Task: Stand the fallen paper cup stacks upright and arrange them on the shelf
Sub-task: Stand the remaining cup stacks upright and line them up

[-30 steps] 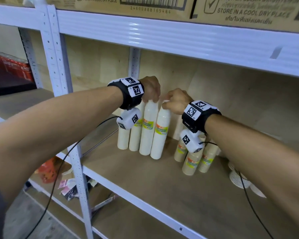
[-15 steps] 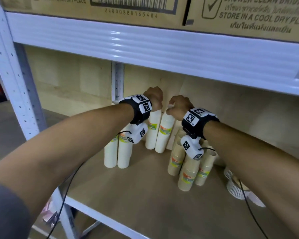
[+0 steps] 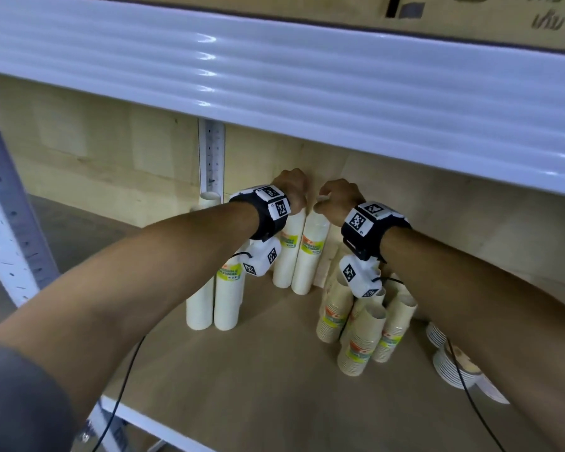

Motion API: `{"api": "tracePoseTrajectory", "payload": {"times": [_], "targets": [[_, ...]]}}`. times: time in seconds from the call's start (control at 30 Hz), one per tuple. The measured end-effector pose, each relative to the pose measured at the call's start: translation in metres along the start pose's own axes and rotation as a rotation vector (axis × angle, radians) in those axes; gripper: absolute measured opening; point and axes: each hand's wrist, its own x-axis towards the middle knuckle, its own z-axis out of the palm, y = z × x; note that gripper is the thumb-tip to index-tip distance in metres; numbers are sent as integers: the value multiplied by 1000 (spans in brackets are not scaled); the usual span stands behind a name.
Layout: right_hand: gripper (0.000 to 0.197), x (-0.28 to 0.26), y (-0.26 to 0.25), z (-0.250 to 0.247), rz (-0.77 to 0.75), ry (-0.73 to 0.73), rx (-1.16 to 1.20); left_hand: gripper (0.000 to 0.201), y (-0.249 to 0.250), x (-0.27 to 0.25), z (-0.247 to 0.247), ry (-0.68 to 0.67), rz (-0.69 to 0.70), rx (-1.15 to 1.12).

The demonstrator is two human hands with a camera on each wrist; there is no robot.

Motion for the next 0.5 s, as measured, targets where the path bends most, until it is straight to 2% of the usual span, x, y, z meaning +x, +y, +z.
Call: {"api": "tracePoseTrajectory", "payload": {"times": [0.33,0.5], "targets": [[52,1,2,-1,37,15,24,38,7,-1,-4,9,-18,-3],[58,-4,-8,-14,-20,29,24,40,13,-16,-25,4,20,-18]]}}
